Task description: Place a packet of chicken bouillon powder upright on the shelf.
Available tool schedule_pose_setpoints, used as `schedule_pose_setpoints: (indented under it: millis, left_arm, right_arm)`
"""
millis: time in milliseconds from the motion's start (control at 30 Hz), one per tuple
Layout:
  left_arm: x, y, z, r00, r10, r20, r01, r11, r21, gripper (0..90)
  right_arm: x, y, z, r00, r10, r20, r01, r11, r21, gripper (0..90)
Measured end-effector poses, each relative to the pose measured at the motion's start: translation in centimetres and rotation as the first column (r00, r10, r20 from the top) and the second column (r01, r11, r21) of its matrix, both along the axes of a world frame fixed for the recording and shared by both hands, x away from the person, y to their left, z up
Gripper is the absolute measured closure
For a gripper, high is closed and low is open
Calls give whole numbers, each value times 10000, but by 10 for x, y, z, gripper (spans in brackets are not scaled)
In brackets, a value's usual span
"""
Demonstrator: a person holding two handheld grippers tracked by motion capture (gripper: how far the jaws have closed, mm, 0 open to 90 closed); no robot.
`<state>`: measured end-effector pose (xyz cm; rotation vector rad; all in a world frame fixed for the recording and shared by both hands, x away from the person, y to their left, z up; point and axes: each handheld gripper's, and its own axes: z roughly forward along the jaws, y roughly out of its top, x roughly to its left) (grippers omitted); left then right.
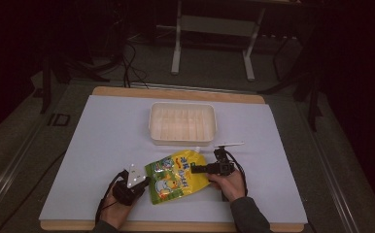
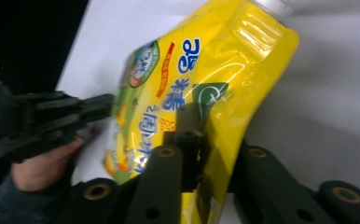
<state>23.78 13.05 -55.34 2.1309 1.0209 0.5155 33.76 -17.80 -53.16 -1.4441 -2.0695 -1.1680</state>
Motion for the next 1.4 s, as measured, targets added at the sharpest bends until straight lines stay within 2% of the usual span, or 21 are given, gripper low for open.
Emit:
schedule_pose_setpoints:
  millis: [133, 200, 400, 567, 633, 767, 1033, 1267, 1400]
  left_arm:
    - [0, 0, 0, 10000, -1, 17, 1, 10000, -49, 893]
    - [0, 1, 0, 10000, 11, 27, -11, 10000, -73, 887]
    - [2, 12, 1, 9995, 316, 53, -316, 9994, -172, 818]
    - [5, 21, 2, 9983, 575, 115, -571, 9978, -334, 791]
    - [6, 25, 3, 9969, 766, 184, -759, 9964, -365, 779]
    - [8, 34, 4, 9941, 1059, 229, -1050, 9937, -382, 743]
    - [10, 46, 4, 9857, 1578, 597, -1556, 9870, -397, 677]
    - [13, 53, 4, 9811, 1850, 569, -1817, 9816, -588, 655]
    - [14, 54, 3, 9812, 1857, 531, -1827, 9815, -571, 648]
  right_arm:
    - [-2, 4, 11, 9997, 85, 209, -85, 10000, 21, 899]
    - [-3, 5, 17, 9993, 143, 344, -150, 9997, 184, 900]
    - [-9, 14, 38, 9955, 515, 801, -545, 9979, 358, 900]
    - [-14, 28, 57, 9834, 1047, 1484, -1035, 9945, -159, 900]
    - [-16, 33, 63, 9792, 1189, 1647, -1177, 9929, -170, 900]
    - [-18, 42, 73, 9735, 1425, 1788, -1423, 9897, -141, 900]
    - [-21, 60, 90, 9591, 1860, 2133, -1872, 9822, -150, 900]
    - [-24, 69, 105, 9482, 2004, 2467, -2033, 9790, -137, 900]
    - [-25, 71, 111, 9431, 2068, 2602, -2070, 9780, -273, 900]
